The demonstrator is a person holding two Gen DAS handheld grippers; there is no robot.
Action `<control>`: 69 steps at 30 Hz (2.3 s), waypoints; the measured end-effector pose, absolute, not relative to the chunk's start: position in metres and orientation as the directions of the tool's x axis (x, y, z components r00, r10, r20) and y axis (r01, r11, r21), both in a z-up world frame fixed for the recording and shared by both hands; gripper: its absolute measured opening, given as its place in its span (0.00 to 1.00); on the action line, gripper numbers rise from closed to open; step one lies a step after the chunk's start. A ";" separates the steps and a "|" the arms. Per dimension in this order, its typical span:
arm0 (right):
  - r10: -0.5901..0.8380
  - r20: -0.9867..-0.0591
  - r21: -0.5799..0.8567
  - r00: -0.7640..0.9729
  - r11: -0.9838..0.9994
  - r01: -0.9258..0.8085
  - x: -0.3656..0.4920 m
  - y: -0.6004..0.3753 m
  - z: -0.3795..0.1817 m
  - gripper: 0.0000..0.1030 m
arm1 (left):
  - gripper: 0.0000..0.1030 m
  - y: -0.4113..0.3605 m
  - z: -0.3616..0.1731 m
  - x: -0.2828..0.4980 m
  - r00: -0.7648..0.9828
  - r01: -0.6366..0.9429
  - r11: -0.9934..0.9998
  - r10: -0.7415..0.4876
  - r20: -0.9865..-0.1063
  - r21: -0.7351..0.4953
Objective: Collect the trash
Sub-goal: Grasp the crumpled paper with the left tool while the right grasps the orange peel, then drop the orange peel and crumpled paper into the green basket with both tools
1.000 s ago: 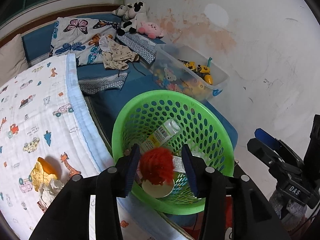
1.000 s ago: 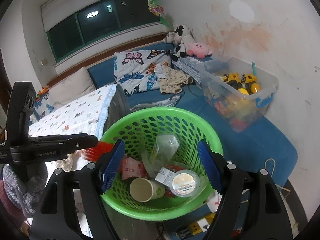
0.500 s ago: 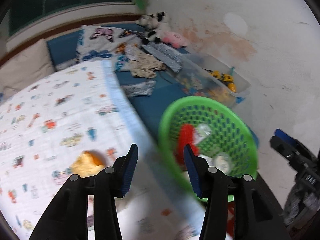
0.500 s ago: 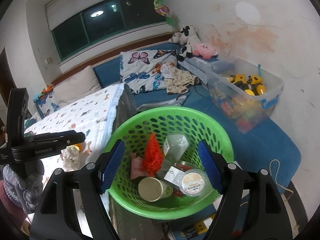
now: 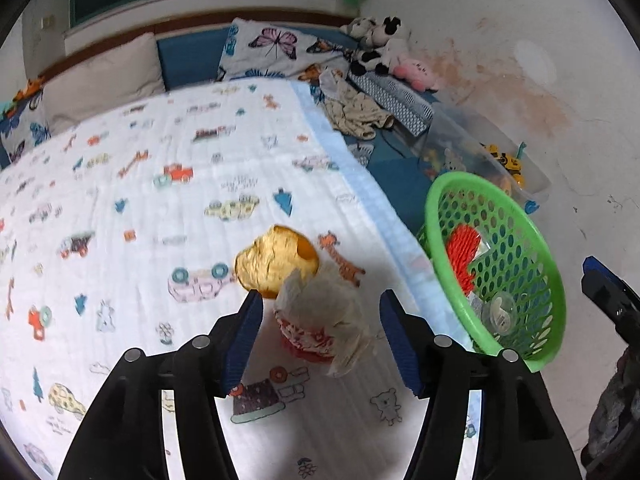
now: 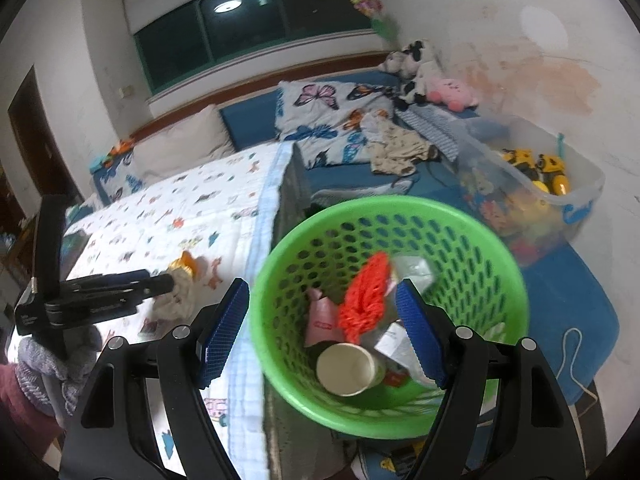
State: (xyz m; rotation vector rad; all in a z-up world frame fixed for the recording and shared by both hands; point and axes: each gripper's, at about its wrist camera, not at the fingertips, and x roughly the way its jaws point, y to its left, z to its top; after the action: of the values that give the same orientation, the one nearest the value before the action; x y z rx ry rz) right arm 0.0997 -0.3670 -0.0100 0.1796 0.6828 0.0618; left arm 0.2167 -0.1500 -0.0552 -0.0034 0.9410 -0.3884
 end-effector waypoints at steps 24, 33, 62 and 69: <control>0.227 -0.689 0.140 0.688 0.973 -0.181 0.141 -0.295 -0.037 0.75 | 0.37 -0.107 -0.049 0.209 0.520 0.303 0.908 -0.412 -0.748 -0.289; 0.287 -0.714 0.111 0.638 0.947 -0.302 0.173 -0.241 -0.048 0.74 | 0.37 -0.045 -0.028 0.205 0.596 0.203 0.936 -0.351 -0.722 -0.288; 0.259 -0.741 0.072 0.619 0.948 -0.311 0.222 -0.188 -0.079 0.39 | 0.37 -0.008 -0.032 0.209 0.606 0.159 0.940 -0.334 -0.722 -0.302; 0.286 -0.700 0.123 0.654 0.951 -0.284 0.189 -0.217 -0.053 0.38 | 0.37 -0.037 -0.024 0.207 0.594 0.221 0.927 -0.375 -0.712 -0.303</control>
State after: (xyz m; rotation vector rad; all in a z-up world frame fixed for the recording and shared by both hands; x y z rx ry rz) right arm 0.1885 -0.2168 -0.0528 0.0027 0.7948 0.3236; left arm 0.2065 -0.0374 -0.0242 -0.1912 0.8686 -0.3482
